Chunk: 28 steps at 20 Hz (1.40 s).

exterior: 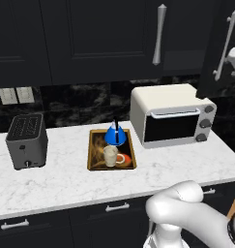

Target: Pick the kettle from the counter and place it on the tray. Then pick the mug from the cabinet and place it on the tray. Then close the cabinet doors.

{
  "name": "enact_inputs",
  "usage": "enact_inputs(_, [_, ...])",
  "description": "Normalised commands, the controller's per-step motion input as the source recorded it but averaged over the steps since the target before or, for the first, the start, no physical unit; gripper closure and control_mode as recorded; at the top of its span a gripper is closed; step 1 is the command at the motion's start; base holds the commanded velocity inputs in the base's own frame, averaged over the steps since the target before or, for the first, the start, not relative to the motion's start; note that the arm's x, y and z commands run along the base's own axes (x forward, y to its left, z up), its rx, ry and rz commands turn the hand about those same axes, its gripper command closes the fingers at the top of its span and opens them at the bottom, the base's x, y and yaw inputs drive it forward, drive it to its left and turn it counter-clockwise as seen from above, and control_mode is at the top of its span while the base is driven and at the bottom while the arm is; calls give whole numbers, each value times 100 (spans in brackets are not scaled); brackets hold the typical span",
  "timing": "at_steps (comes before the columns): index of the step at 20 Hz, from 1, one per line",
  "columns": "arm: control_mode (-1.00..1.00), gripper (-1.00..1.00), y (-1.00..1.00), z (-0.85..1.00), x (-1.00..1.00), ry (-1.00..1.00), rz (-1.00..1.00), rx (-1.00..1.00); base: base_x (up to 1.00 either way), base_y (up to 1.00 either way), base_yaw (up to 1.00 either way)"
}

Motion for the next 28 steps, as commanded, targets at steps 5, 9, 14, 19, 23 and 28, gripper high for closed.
enact_inputs(5, [-100,-100,45,0,86,0,1,-12,0,0,0])
enact_inputs(9, [-100,-100,38,-1,94,1,0,-14,0,0,0])
enact_inputs(14, [-100,-100,17,-11,89,10,-6,-21,0,0,0])
enact_inputs(19, [-100,-100,3,-10,63,14,-16,-23,0,0,0])
enact_inputs(23, [-100,-100,0,-12,30,12,-19,-19,0,0,0])
enact_inputs(28, [-100,-100,-1,-23,30,5,-18,-16,0,0,0])
